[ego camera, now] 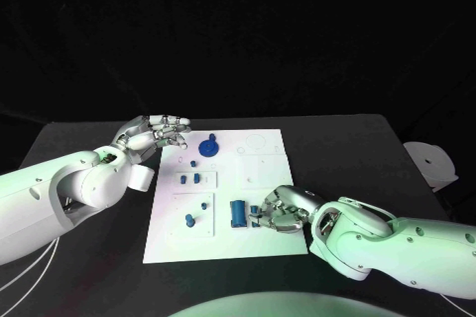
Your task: Assemble the parts on the task board
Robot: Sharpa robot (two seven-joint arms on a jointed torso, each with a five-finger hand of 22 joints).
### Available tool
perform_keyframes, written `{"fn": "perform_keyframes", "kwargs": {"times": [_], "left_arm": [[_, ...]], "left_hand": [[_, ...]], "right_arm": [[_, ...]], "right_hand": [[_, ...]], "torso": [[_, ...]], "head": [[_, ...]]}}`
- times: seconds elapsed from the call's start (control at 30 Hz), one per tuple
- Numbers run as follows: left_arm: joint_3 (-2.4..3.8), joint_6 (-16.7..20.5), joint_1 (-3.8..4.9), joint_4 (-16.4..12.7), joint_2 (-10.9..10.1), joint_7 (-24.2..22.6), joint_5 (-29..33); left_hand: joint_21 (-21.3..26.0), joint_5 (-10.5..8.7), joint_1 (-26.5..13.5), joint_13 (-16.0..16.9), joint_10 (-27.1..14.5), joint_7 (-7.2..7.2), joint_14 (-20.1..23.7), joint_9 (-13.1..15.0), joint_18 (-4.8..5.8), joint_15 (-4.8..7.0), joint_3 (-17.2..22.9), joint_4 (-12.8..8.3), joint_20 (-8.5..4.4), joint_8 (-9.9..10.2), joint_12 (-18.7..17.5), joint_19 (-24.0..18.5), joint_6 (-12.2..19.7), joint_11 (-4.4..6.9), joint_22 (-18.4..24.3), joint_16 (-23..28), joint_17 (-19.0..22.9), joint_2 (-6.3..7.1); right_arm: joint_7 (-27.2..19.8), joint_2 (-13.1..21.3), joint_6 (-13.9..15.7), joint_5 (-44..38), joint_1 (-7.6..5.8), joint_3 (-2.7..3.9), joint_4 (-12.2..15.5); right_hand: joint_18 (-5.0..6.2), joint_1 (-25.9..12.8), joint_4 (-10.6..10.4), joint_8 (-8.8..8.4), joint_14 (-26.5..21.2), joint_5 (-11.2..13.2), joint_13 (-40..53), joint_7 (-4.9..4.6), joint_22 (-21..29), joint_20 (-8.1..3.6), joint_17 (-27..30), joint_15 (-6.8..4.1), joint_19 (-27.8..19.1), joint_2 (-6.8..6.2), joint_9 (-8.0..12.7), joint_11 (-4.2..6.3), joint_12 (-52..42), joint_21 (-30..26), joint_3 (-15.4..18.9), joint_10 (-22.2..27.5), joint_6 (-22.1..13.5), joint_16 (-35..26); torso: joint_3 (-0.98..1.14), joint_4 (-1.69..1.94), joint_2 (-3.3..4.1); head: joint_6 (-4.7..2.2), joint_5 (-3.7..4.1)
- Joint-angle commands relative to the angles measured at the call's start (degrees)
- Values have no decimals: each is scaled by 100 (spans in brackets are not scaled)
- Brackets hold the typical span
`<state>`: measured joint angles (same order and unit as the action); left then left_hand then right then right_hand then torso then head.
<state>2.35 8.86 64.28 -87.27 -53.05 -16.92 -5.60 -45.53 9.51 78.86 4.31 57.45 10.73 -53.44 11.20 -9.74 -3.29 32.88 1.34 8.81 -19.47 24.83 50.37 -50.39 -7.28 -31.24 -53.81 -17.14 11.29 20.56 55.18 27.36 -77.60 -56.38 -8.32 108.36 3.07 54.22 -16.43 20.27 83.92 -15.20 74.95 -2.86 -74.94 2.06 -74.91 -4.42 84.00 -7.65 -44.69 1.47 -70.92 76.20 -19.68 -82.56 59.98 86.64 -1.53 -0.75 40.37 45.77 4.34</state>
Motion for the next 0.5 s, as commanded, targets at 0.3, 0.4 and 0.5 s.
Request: {"fn": "perform_keyframes", "kwargs": {"times": [0.3, 0.4, 0.5], "left_arm": [[3, -85, 1, 6, 3, -24, -12], [2, -87, 1, 9, 6, -25, -12], [2, -89, 1, 10, 8, -26, -12]], "left_hand": [[27, 34, -7, -9, -1, 54, 4, -6, -70, -48, 0, 5, 21, 26, -32, -10, -3, -20, 4, 23, 6, -29], [27, 34, -7, -9, -1, 54, 4, -6, -70, -48, 0, 5, 21, 26, -32, -10, -3, -20, 4, 23, 6, -29], [27, 34, -7, -9, -1, 54, 4, -6, -70, -48, 0, 5, 21, 26, -32, -10, -3, -20, 4, 23, 6, -29]], "right_arm": [[-62, 89, -220, -183, -7, 1, -116], [-72, 81, -287, -186, -10, 2, -137], [-78, 77, -296, -185, -11, 2, -146]], "right_hand": [[-39, 1273, 589, -64, 455, 917, 200, 27, -1150, -60, -741, -52, 126, -143, 26, 7, -45, 19, -241, -43, 22, 35], [-38, 1335, 620, -75, 454, 1030, 207, 25, -1148, -58, -739, -49, 123, -180, 42, 6, -52, 10, -260, -46, 36, 33], [-38, 1335, 620, -75, 454, 1031, 207, 25, -1148, -58, -737, -49, 124, -181, 42, 6, -50, 12, -260, -46, 36, 33]], "torso": [[3, 5, -2], [3, 2, -1], [1, -3, 2]], "head": [[-15, -2], [-23, -1], [-29, 1]]}}
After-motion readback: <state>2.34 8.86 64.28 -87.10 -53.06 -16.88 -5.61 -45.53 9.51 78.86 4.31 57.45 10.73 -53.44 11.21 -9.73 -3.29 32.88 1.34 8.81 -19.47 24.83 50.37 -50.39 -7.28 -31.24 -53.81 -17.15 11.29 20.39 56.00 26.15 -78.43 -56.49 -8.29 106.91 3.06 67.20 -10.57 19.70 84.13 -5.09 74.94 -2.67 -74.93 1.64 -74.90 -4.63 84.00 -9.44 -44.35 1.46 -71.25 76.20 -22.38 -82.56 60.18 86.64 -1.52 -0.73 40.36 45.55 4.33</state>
